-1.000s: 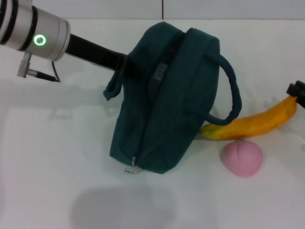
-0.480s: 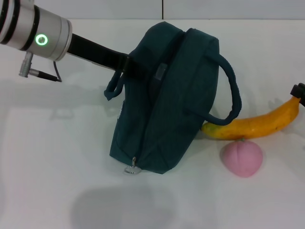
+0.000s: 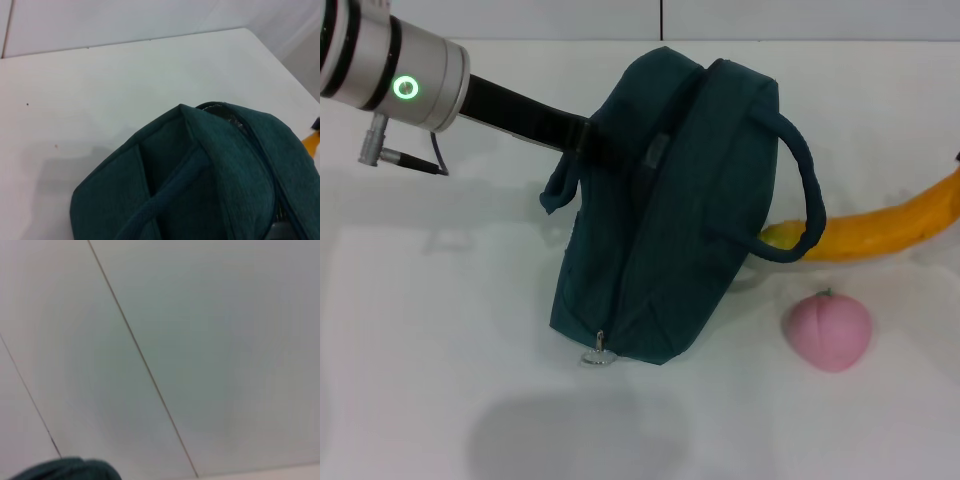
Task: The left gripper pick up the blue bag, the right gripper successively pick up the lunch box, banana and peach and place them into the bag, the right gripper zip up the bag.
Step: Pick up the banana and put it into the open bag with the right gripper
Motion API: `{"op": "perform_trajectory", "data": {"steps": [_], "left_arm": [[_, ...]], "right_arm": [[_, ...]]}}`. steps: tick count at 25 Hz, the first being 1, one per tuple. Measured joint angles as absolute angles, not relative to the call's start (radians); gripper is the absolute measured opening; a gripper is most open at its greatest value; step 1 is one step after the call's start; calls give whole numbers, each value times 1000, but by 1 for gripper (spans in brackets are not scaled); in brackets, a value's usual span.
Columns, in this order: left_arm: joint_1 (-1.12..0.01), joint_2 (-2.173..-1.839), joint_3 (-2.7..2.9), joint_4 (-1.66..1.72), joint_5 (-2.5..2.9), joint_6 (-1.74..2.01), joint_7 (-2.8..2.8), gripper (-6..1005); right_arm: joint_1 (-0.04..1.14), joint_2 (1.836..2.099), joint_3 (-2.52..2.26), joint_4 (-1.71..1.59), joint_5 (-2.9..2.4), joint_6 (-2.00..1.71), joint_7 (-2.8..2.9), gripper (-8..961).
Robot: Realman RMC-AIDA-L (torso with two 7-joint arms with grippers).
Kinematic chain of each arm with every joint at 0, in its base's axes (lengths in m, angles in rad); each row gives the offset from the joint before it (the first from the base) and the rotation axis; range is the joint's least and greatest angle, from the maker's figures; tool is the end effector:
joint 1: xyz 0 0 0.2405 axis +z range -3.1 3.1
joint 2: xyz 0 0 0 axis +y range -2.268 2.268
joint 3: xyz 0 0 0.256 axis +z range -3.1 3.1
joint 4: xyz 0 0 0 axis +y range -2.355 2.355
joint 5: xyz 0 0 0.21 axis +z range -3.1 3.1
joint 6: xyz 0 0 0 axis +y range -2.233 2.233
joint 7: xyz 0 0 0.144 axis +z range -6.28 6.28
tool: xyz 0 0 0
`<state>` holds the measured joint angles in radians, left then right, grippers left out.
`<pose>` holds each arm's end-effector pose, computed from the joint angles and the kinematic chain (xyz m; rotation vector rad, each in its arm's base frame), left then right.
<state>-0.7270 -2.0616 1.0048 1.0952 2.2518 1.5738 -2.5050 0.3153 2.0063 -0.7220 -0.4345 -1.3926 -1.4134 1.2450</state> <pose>-0.1580 0.3844 0.0218 -2.6718 -1.2936 -0.1740 0.3353 0.3038 0.0463 -2.0515 0.8696 1.0395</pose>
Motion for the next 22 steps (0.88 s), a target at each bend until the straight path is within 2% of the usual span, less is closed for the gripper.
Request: {"op": "perform_trajectory", "data": {"steps": [8,17,22], "left_arm": [[-726,-2063,1005,1095,2252,1574,-2501,44],[-733,-2052,986,1095,2252,1574,-2500,44],[-733,-2043,956,1095,2253,1574,-2500,44]], "right_arm": [[314,2003,-688,-438,-1369,-1467,1246,138],[299,1962,-687,-429,-1362,-1454,1247,135],[280,1955,-672,-436,-1357,-1445,1247,135]]}}
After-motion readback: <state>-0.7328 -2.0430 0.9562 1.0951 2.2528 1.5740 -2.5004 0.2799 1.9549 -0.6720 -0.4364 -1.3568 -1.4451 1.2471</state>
